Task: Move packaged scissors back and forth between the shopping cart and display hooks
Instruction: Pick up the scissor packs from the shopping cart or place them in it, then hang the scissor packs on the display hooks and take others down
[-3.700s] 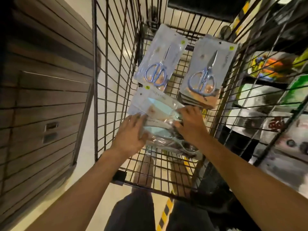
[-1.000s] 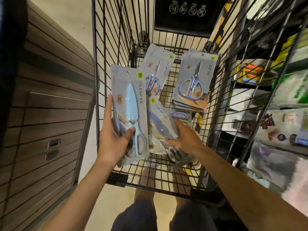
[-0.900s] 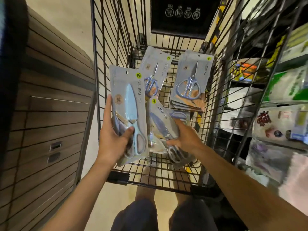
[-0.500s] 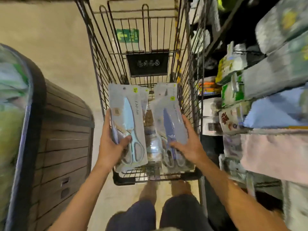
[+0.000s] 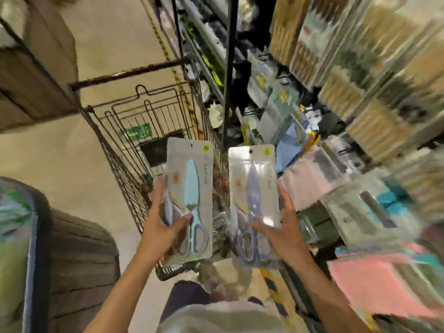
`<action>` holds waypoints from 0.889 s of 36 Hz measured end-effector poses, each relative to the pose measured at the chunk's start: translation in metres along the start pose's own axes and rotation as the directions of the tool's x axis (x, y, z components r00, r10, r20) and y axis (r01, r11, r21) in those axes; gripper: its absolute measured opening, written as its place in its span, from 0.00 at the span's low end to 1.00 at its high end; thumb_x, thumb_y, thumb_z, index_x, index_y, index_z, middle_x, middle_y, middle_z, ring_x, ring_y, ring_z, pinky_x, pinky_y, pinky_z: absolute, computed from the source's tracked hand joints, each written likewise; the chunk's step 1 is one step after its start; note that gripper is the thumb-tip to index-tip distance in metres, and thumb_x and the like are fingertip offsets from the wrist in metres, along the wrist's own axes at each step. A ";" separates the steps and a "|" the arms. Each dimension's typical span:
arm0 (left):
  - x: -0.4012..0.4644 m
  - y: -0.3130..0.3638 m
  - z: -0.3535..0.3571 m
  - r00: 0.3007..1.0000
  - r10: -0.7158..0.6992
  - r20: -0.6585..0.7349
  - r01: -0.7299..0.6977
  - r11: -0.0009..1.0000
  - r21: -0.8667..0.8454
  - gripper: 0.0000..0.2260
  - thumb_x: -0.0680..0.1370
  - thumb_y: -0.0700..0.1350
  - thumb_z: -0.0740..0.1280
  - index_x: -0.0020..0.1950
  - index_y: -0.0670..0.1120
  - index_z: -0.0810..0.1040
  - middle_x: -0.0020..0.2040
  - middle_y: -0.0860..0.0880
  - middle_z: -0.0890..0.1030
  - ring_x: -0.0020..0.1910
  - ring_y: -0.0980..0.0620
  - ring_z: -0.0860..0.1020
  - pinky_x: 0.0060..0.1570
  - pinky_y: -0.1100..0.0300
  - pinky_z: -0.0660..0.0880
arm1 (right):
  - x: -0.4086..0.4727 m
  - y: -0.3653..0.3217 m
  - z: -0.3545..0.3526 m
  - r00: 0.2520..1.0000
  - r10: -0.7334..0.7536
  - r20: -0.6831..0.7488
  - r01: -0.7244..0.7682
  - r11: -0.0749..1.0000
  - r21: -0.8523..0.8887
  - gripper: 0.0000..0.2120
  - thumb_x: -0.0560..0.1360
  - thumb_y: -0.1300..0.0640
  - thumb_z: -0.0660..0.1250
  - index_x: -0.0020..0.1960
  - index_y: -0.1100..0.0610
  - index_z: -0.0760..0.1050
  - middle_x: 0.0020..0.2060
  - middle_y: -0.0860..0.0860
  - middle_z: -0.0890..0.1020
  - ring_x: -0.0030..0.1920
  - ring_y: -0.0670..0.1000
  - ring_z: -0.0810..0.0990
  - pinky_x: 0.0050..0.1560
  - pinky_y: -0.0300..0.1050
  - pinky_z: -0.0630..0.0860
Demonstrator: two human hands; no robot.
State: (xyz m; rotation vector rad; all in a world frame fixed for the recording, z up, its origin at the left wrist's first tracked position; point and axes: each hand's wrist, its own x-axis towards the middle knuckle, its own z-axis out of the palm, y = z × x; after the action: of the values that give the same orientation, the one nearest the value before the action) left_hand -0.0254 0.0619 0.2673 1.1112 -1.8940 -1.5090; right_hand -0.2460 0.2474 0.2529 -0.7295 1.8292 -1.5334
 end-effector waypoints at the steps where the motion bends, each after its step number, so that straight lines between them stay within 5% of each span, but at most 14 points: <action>1: -0.008 0.007 0.007 1.000 0.021 0.023 -0.021 1.000 -0.005 0.44 0.75 0.45 0.76 0.78 0.71 0.53 0.79 0.46 0.67 0.77 0.45 0.67 0.73 0.39 0.68 | -0.015 -0.001 -0.008 1.000 -0.016 -0.026 0.017 1.000 0.018 0.47 0.70 0.64 0.79 0.78 0.39 0.59 0.75 0.46 0.70 0.69 0.42 0.75 0.61 0.41 0.78; 3: -0.028 0.016 0.019 0.996 0.056 0.065 -0.054 0.998 -0.024 0.44 0.75 0.44 0.76 0.78 0.71 0.53 0.78 0.44 0.67 0.76 0.45 0.68 0.73 0.40 0.68 | -0.048 0.001 -0.023 0.997 -0.033 -0.074 0.038 0.997 0.062 0.46 0.71 0.65 0.78 0.77 0.36 0.60 0.72 0.48 0.75 0.66 0.46 0.79 0.56 0.37 0.79; 7: -0.069 0.031 0.046 0.987 0.100 0.127 -0.100 0.995 -0.004 0.46 0.73 0.40 0.77 0.79 0.69 0.54 0.79 0.56 0.65 0.76 0.53 0.67 0.73 0.41 0.68 | -0.118 0.005 -0.049 0.974 -0.004 -0.228 0.024 0.996 0.084 0.47 0.70 0.66 0.78 0.76 0.33 0.60 0.72 0.45 0.75 0.67 0.48 0.78 0.63 0.53 0.79; 9: -0.090 0.040 0.058 0.978 0.119 0.172 -0.114 0.993 -0.037 0.47 0.73 0.39 0.77 0.79 0.68 0.55 0.78 0.68 0.61 0.77 0.61 0.64 0.74 0.40 0.67 | -0.152 0.002 -0.060 0.957 -0.002 -0.291 0.029 0.996 0.089 0.47 0.70 0.69 0.77 0.76 0.36 0.61 0.72 0.41 0.74 0.67 0.45 0.78 0.63 0.47 0.79; 13: -0.127 0.059 0.080 0.933 0.191 0.304 -0.183 0.982 -0.053 0.46 0.73 0.40 0.77 0.81 0.65 0.54 0.78 0.70 0.59 0.77 0.59 0.64 0.75 0.41 0.66 | -0.217 -0.007 -0.078 0.915 -0.007 -0.403 0.047 0.995 0.090 0.46 0.70 0.71 0.77 0.78 0.44 0.60 0.68 0.32 0.74 0.66 0.37 0.76 0.58 0.32 0.77; 15: -0.141 0.070 0.092 0.907 0.222 0.357 -0.216 0.975 -0.056 0.45 0.74 0.39 0.76 0.81 0.63 0.54 0.75 0.76 0.59 0.76 0.66 0.63 0.76 0.46 0.65 | -0.246 -0.007 -0.086 0.885 -0.016 -0.466 0.064 0.994 0.088 0.46 0.71 0.69 0.77 0.79 0.45 0.59 0.71 0.37 0.73 0.67 0.39 0.76 0.61 0.36 0.77; 20: -0.162 0.092 0.118 0.823 0.287 0.489 -0.272 0.957 -0.103 0.45 0.73 0.41 0.77 0.79 0.69 0.56 0.78 0.67 0.62 0.78 0.58 0.64 0.74 0.42 0.66 | -0.310 -0.017 -0.097 0.795 -0.013 -0.606 0.081 0.993 0.085 0.46 0.72 0.67 0.77 0.79 0.39 0.58 0.75 0.44 0.70 0.72 0.49 0.74 0.68 0.55 0.76; 24: -0.182 0.110 0.140 0.710 0.368 0.600 -0.339 0.926 -0.167 0.45 0.73 0.37 0.76 0.78 0.67 0.56 0.72 0.81 0.58 0.75 0.71 0.60 0.76 0.51 0.65 | -0.358 -0.027 -0.096 0.695 -0.023 -0.719 0.089 0.995 0.054 0.46 0.73 0.68 0.76 0.79 0.41 0.57 0.74 0.42 0.72 0.69 0.49 0.77 0.64 0.51 0.79; 26: -0.191 0.115 0.151 0.657 0.373 0.656 -0.338 0.923 -0.186 0.45 0.73 0.37 0.77 0.78 0.67 0.57 0.73 0.78 0.61 0.76 0.68 0.62 0.76 0.50 0.64 | -0.382 -0.032 -0.092 0.630 -0.019 -0.776 0.080 0.996 0.041 0.45 0.73 0.68 0.75 0.80 0.44 0.57 0.72 0.36 0.71 0.69 0.46 0.76 0.64 0.48 0.79; 30: -0.214 0.119 0.171 0.542 0.402 0.738 -0.367 0.903 -0.222 0.46 0.73 0.39 0.77 0.80 0.66 0.56 0.80 0.52 0.65 0.79 0.46 0.64 0.74 0.39 0.66 | -0.431 -0.037 -0.087 0.498 -0.008 -0.867 0.038 0.999 0.013 0.45 0.72 0.68 0.76 0.79 0.45 0.57 0.71 0.30 0.70 0.70 0.41 0.74 0.67 0.47 0.76; 32: -0.233 0.127 0.182 0.485 0.425 0.764 -0.374 0.891 -0.259 0.45 0.73 0.38 0.77 0.80 0.63 0.56 0.78 0.62 0.65 0.77 0.56 0.65 0.74 0.48 0.68 | -0.457 -0.039 -0.087 0.435 -0.004 -0.900 0.012 1.000 0.001 0.46 0.72 0.68 0.76 0.79 0.44 0.57 0.73 0.34 0.69 0.70 0.42 0.74 0.67 0.48 0.77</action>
State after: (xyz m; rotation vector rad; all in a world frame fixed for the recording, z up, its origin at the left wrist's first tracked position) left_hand -0.0733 0.3651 0.3646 -0.2051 -2.4028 -1.9155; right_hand -0.0167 0.6413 0.3552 0.2448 2.5364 -2.1692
